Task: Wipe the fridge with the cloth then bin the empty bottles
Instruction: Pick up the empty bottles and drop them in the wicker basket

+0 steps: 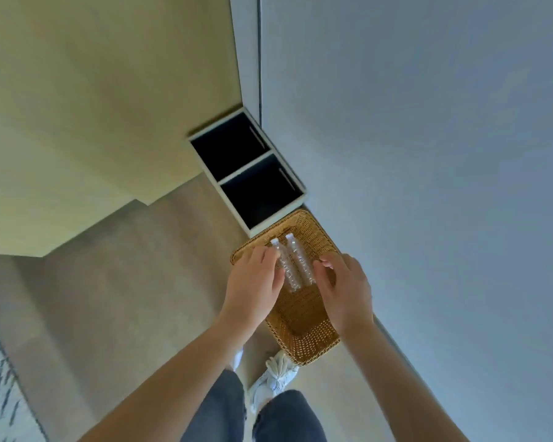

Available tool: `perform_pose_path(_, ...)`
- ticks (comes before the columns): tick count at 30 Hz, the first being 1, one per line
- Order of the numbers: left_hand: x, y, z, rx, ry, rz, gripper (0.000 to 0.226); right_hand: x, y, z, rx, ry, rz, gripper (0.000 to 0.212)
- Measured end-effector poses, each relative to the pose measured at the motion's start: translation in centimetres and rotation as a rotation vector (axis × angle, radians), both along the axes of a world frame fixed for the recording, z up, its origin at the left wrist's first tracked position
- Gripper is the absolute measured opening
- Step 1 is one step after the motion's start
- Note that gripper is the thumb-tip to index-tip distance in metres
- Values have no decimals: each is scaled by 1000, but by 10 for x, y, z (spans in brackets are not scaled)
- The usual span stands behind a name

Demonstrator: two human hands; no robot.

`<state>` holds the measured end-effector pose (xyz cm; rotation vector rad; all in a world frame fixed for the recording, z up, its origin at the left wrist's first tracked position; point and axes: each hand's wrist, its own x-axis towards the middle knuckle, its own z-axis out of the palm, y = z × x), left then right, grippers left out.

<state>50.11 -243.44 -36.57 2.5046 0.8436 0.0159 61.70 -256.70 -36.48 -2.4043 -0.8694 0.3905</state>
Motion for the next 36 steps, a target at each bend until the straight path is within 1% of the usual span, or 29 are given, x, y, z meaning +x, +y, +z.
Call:
perform_pose_path(3, -11, -2, 114, 85, -88, -87, 22, -11, -1, 114, 95, -78, -30, 29)
perform_pose_path(5, -15, -5, 180, 136, -143, -129, 24, -15, -3, 178, 139, -145, -25, 21)
perform_pose_path(7, -19, -10, 238, 197, -197, -157, 25, -18, -8, 235, 143, -220, -16, 13)
perform_pose_path(11, -29, -16, 319, 287, -318, -196, 27, -18, -27, 316, 188, -360, 41, 17)
perform_pose_path(14, -37, -21, 360, 387, -407, -254, 29, -18, -46, 358, 205, -480, 74, 21)
perform_pose_path(17, -45, -25, 381, 445, -425, -292, 37, -25, -63, 375, 194, -558, 58, 28)
perform_pose_path(19, -51, -29, 382, 452, -412, -285, 45, -31, -73, 377, 186, -553, 17, 35)
perform_pose_path(21, -58, -35, 376, 433, -395, -279, 54, -38, -82, 372, 154, -484, -35, 38)
perform_pose_path(24, -67, -46, 362, 411, -301, -275, 69, -50, -95, 358, 62, -336, -67, 50)
perform_pose_path(30, -86, -66, 353, 298, -165, -220, 68, -67, -108, 343, 37, -283, -46, 50)
perform_pose_path(33, -98, -67, 363, 234, -123, -149, 63, -68, -102, 344, 27, -266, -6, 53)
perform_pose_path(36, -117, -65, 376, 224, -107, -58, 62, -73, -85, 349, 47, -260, 69, 54)
